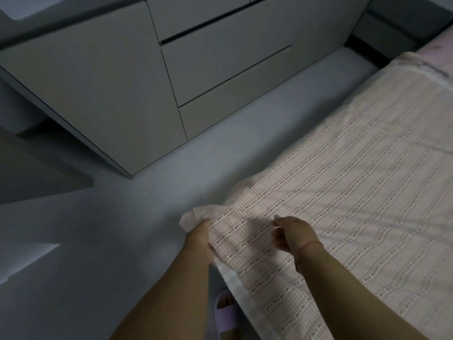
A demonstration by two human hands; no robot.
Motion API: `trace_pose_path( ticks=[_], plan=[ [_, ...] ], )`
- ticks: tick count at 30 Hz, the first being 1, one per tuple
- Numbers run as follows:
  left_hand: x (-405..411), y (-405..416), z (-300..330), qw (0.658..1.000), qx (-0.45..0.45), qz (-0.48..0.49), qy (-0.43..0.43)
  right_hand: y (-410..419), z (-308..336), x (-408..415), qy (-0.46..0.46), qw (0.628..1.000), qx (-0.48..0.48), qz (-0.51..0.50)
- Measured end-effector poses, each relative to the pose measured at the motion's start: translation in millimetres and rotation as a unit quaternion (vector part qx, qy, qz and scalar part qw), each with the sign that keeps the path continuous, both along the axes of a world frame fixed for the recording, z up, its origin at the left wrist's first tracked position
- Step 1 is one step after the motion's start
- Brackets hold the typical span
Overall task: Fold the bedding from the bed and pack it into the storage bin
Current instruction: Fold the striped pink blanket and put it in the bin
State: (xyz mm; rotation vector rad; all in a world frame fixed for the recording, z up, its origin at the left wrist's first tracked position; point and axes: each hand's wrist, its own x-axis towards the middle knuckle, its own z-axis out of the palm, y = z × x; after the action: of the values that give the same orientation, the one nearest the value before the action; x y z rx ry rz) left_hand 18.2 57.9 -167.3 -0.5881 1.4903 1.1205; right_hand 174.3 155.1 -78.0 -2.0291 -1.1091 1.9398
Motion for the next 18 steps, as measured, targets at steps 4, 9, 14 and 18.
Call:
trace_pose_path(
  ticks=[4,9,14,18],
  plan=[
    [-23.2,17.8,-15.9,0.986,-0.15,-0.049,0.054,9.5,-2.0,-5.0,-0.005,1.0,0.005,0.006],
    [-32.6,52.9,23.6,0.999,-0.025,0.03,0.007,19.0,2.5,-8.6,-0.004,1.0,0.011,0.004],
    [-7.4,90.6,74.6,0.98,0.188,0.071,-0.007,33.7,22.4,-20.1,0.031,0.999,0.026,-0.016],
    [6.4,96.7,105.8,0.968,0.252,-0.008,0.0,39.1,50.4,-35.2,0.095,0.993,0.051,0.04]
  ],
)
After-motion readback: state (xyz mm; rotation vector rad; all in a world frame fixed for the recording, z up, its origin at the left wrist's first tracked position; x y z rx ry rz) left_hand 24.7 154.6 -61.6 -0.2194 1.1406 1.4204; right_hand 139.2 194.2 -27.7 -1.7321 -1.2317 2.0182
